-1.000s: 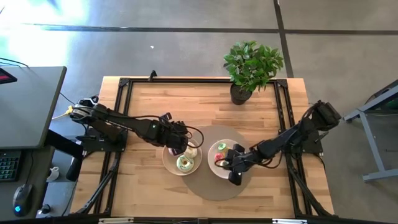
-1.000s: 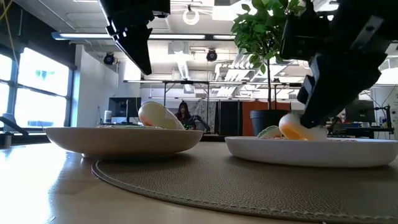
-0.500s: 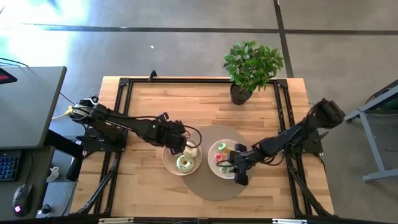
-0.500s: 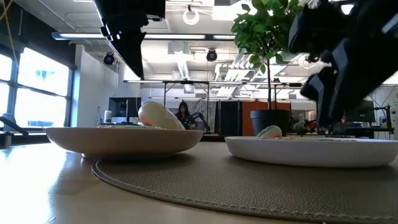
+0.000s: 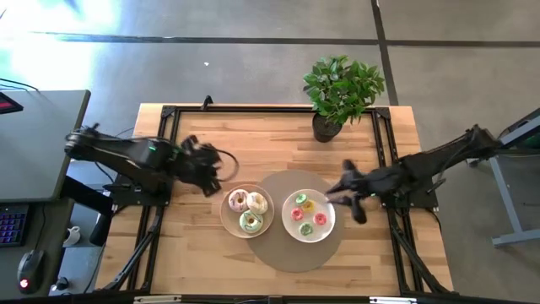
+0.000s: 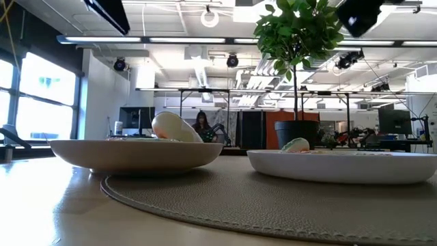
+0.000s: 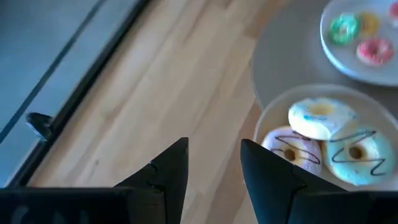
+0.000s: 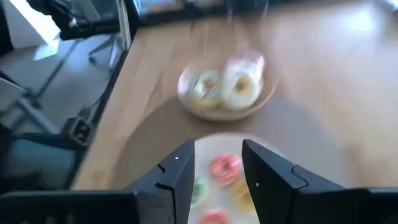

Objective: Pick & Place donuts
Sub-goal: Return to Home Position

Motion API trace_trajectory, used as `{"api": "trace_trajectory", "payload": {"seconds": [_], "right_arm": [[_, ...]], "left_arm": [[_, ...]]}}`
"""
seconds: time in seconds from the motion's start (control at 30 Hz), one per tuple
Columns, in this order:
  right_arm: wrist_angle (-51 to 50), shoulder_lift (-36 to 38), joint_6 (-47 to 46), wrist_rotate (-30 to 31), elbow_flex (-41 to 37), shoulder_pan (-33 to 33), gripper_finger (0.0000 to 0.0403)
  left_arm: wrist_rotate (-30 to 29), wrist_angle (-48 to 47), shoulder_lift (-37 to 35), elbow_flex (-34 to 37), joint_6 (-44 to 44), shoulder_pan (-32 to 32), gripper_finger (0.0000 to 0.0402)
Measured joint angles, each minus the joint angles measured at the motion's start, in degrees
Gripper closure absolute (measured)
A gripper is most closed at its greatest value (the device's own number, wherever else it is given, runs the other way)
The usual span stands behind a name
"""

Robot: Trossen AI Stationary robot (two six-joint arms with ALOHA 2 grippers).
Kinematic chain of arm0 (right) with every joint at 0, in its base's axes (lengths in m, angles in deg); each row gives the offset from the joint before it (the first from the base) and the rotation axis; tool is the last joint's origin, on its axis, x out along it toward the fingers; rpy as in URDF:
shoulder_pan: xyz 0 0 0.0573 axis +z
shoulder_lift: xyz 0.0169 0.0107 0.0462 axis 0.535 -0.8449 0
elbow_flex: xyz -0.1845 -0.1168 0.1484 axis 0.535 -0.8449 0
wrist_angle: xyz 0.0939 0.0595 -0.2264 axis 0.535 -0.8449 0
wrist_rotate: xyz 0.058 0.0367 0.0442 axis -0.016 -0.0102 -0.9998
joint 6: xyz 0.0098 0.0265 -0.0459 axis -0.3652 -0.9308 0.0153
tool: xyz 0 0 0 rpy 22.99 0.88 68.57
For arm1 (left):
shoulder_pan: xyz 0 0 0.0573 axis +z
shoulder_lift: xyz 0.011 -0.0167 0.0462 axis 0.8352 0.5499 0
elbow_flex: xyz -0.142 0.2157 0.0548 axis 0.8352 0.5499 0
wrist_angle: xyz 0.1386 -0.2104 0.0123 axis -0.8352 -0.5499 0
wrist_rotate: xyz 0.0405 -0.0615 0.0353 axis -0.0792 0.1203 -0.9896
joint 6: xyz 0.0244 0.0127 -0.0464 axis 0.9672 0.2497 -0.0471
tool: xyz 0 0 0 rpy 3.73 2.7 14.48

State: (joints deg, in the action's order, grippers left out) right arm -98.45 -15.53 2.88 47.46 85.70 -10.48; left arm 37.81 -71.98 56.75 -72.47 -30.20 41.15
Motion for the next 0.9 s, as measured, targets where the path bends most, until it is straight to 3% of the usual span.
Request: {"api": "trace_trajectory", "payload": {"seconds": [0.23,0.4,0.6,0.7,0.9], "right_arm": [[0.31,14.41,21.56,12.67,0.02,-0.1,0.0272],[-3.73,18.86,18.19,18.55,0.01,-0.1,0.0272],[-7.22,20.65,16.28,16.32,-0.04,-0.1,0.0272],[-5.42,21.45,18.22,16.74,-0.04,-0.06,0.0272],[-4.93,23.78,16.61,18.43,-0.04,-0.08,0.0272]], "left_arm": [[-1.46,0.65,-12.35,0.41,4.39,0.0,0.0259],[5.48,16.51,-20.78,11.53,14.47,0.08,0.026],[10.31,45.33,-32.19,33.17,24.61,0.11,0.026],[7.84,49.13,-37.24,40.35,23.7,0.11,0.026],[5.66,49.14,-51.04,48.05,21.58,0.11,0.026]]}}
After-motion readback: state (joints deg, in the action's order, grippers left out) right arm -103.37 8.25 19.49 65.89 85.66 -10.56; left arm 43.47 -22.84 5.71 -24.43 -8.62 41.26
